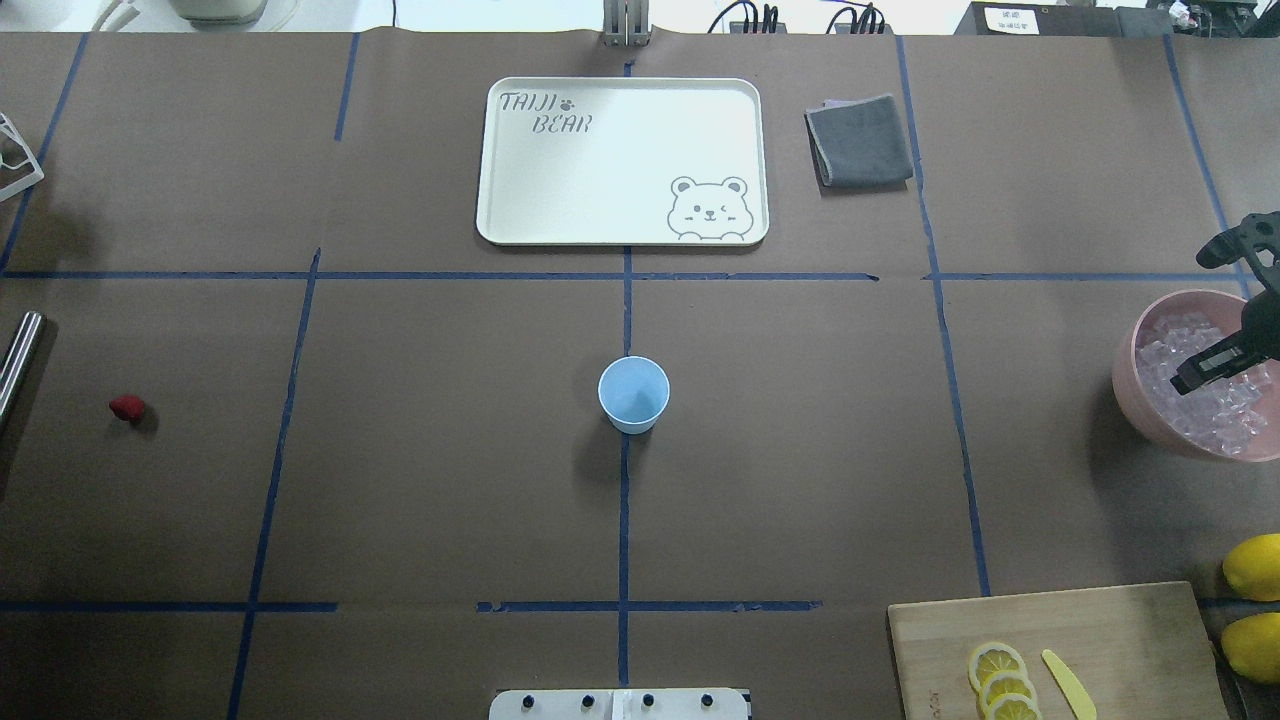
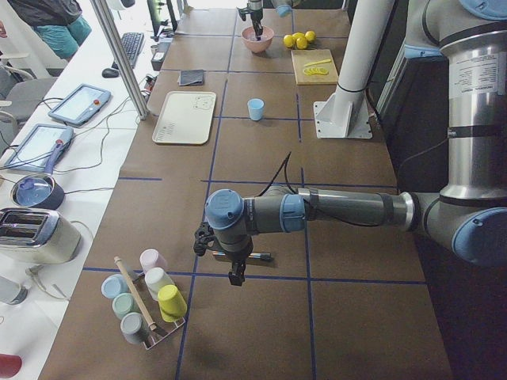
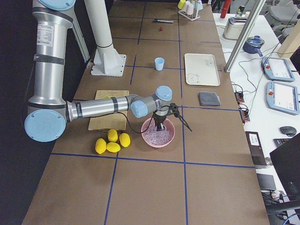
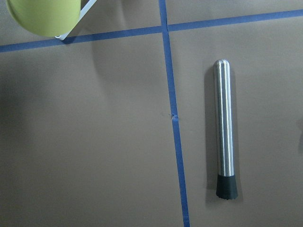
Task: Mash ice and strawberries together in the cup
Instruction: 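Lower the right gripper into the pink bowl and grasp an ice cube, then carry the ice cube with the right gripper over the light-blue cup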
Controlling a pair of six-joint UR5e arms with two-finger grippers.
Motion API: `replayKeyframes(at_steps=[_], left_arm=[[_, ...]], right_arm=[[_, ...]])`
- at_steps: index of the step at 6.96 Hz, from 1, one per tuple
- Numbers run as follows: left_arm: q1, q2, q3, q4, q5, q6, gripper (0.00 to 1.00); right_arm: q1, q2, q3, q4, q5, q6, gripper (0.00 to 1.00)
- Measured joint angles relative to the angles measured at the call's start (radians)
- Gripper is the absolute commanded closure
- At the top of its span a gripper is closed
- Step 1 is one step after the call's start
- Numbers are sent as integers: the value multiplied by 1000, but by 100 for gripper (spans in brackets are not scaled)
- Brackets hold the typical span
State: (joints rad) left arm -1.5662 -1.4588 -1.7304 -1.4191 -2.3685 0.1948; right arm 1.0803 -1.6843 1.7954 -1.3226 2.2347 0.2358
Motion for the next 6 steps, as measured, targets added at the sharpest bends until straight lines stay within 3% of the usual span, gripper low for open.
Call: replayKeyframes(at_steps=[3,6], left_arm=[[0,0,-2,0,0,0,0],[0,0,-1,-1,0,0,0]], right_arm=[[57,26,99,-33,36,17,90],[28,191,166,-126,55,210,93]])
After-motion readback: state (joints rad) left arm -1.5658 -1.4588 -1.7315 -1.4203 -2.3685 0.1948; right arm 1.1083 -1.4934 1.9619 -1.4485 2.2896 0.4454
